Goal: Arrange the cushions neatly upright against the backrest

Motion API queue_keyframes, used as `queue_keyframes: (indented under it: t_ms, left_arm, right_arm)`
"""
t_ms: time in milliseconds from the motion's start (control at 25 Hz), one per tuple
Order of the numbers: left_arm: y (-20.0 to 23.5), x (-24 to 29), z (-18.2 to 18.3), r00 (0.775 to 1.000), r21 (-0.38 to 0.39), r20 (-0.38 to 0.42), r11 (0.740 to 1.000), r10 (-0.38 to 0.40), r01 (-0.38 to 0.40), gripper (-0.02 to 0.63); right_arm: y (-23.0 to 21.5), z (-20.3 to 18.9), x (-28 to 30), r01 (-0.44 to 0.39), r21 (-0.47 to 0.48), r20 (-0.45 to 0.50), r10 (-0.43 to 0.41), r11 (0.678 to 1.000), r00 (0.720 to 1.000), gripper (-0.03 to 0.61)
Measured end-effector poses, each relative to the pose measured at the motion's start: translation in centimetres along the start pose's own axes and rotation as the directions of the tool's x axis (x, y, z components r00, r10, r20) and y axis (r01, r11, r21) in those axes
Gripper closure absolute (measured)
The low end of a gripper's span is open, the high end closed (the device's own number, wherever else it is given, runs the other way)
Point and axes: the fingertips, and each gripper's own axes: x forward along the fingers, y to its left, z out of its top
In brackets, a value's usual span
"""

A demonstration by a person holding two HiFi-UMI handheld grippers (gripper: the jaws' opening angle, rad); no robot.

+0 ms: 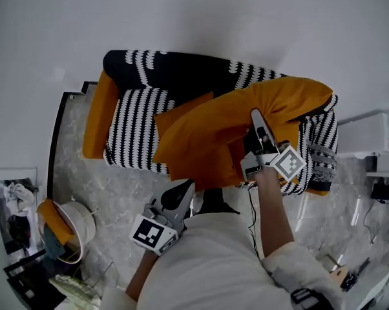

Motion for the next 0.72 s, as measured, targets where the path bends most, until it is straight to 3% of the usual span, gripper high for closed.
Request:
queue_keyframes:
  t_ms: [320, 720]
  left_arm:
    - [4.3, -12.5, 1.6, 0.990, 0.020, 0.108, 0.996, 0.087, -0.090, 0.601]
    - [11.0, -24.5, 0.3, 0.957, -0.038, 0.144, 0.968, 0.250, -0.247, 0.601]
  right_arm:
    - [9.6, -11.3, 4.9, -0.100, -0.008, -0.134, 0.098, 0.995, 0.986, 0.560]
    - [16.3, -26.2, 11.5, -0.179, 0.025, -0.330, 0.178, 0.983, 0.927, 0.558]
